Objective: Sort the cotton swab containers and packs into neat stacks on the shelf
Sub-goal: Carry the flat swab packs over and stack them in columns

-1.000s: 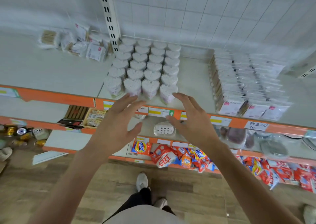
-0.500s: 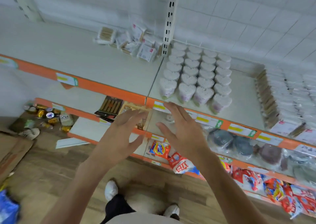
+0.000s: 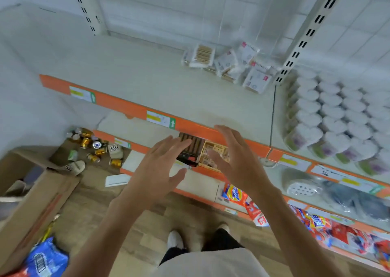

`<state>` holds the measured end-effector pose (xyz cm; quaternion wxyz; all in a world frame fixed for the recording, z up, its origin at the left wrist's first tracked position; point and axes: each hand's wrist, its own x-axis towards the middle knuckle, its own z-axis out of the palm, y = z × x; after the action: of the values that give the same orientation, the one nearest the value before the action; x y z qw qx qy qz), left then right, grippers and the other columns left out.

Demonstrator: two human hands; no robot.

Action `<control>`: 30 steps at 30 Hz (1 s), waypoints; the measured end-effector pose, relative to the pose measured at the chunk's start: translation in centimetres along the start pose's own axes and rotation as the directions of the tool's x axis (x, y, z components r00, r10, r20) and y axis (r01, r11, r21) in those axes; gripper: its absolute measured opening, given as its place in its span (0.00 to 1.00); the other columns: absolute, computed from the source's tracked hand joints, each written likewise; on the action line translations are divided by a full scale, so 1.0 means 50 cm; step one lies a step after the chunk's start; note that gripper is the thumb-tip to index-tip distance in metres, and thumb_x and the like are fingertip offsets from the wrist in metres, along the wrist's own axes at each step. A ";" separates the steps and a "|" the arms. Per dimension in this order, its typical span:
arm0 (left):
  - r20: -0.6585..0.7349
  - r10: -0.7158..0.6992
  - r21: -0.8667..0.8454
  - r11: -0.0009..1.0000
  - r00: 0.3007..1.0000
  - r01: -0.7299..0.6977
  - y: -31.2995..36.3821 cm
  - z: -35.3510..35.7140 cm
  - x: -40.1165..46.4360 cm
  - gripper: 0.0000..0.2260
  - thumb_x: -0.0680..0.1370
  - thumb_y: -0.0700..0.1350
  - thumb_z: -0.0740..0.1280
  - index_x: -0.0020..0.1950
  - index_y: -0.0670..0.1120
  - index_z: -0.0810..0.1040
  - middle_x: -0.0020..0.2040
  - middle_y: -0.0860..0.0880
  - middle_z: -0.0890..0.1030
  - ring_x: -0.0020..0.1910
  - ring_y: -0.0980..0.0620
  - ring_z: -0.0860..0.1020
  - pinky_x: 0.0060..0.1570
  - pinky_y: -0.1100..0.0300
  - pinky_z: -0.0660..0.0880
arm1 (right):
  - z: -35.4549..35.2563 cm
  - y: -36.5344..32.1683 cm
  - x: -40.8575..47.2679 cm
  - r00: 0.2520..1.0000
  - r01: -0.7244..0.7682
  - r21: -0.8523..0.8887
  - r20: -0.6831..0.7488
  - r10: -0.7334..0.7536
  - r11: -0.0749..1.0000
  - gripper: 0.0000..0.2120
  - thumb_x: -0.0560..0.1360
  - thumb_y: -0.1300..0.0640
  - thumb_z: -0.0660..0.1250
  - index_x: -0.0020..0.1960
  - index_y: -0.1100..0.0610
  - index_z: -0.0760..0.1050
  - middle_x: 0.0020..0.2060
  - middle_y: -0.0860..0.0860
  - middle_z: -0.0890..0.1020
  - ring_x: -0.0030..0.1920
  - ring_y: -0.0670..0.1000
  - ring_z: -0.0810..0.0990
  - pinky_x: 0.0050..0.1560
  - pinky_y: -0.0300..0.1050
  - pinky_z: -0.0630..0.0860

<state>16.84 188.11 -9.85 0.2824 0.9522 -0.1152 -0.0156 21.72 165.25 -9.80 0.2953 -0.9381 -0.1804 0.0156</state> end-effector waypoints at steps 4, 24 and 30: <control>-0.013 0.037 -0.031 0.999 0.999 -0.037 -0.049 -0.031 0.066 0.27 0.78 0.48 0.68 0.77 0.53 0.65 0.75 0.51 0.70 0.77 0.49 0.62 0.73 0.53 0.59 | 0.001 0.000 0.083 1.000 -0.008 -0.048 -0.013 0.007 0.999 0.28 0.81 0.43 0.64 0.77 0.45 0.58 0.75 0.46 0.65 0.73 0.48 0.67 0.69 0.51 0.71; -0.029 -0.004 -0.023 1.000 1.000 0.003 -0.195 -0.121 0.299 0.28 0.78 0.49 0.70 0.76 0.56 0.65 0.73 0.57 0.70 0.76 0.57 0.63 0.71 0.60 0.59 | 0.017 0.070 0.667 0.999 0.003 -0.407 -0.040 -0.021 0.914 0.27 0.74 0.70 0.64 0.71 0.57 0.68 0.68 0.55 0.73 0.66 0.59 0.73 0.59 0.54 0.73; 0.022 0.087 -0.009 0.996 0.996 -0.086 -0.197 -0.137 0.401 0.26 0.78 0.48 0.71 0.75 0.53 0.68 0.69 0.55 0.74 0.69 0.55 0.70 0.64 0.62 0.64 | -0.022 0.071 0.524 0.959 0.028 -0.160 -0.275 -0.071 0.987 0.18 0.82 0.63 0.59 0.72 0.57 0.70 0.63 0.56 0.79 0.58 0.60 0.79 0.54 0.57 0.79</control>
<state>39.08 195.22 -8.70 0.2855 0.9449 -0.1594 -0.0143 47.52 171.06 -8.83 0.2445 -0.9461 -0.1611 -0.1383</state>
